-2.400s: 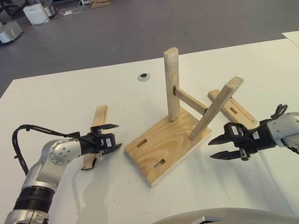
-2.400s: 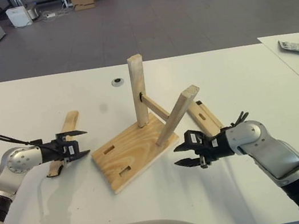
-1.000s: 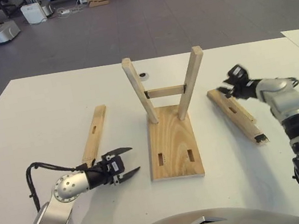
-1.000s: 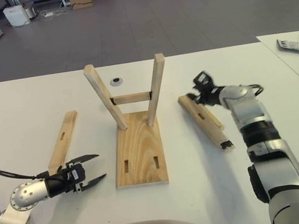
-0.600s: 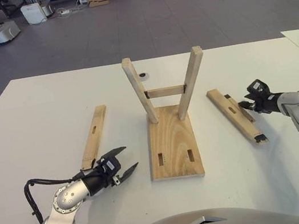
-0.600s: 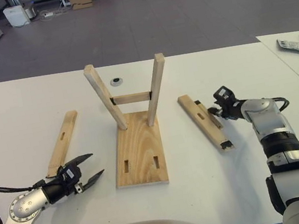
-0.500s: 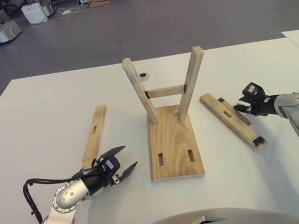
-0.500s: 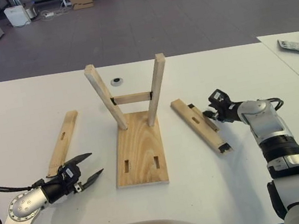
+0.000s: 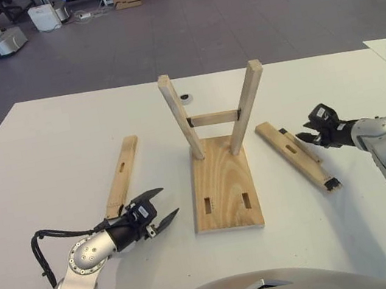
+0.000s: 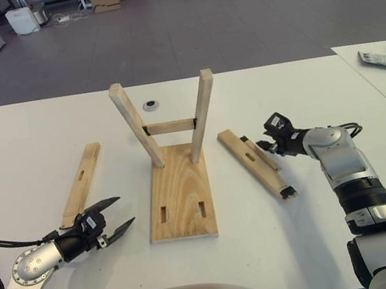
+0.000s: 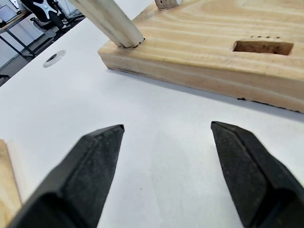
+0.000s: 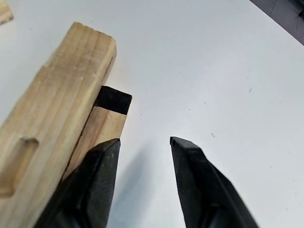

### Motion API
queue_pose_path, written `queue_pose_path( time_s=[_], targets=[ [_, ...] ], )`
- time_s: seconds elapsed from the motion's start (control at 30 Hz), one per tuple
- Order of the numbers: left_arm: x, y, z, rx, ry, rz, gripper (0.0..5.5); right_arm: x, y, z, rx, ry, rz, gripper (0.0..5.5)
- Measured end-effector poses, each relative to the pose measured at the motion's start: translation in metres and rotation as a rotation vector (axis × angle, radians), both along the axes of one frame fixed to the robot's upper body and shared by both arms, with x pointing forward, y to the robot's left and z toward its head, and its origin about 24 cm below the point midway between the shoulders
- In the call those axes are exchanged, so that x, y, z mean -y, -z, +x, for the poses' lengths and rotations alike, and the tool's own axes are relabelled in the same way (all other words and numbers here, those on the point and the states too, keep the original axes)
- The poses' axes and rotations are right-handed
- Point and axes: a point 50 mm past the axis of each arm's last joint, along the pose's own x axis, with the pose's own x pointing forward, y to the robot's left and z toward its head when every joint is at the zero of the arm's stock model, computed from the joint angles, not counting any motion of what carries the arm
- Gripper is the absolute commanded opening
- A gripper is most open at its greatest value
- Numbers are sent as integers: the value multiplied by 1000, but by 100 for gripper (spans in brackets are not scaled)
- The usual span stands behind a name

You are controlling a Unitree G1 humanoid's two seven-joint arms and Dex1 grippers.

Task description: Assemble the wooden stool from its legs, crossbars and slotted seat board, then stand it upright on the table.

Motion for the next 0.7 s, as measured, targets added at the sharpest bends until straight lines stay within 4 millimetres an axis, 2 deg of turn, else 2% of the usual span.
queue_pose_path(
  time_s=[0.1,0.17,0.33,0.47,0.57,0.7],
  targets=[
    [0,0,0,1,0,1,338,-4,0,-3,-7,-25,6,196],
    [0,0,0,1,-1,1,338,-6,8,-9,-44,-37,12,196],
    [-1,0,1,-2,-5,8,338,-22,16,-21,-98,-131,28,196],
    [-1,0,1,1,-10,7,338,-27,16,-24,-109,-138,52,196],
    [0,0,1,2,-12,6,338,-26,17,-25,-119,-128,61,143],
    [-1,0,2,2,-24,-7,338,-17,21,-25,-158,-115,51,136]
  ],
)
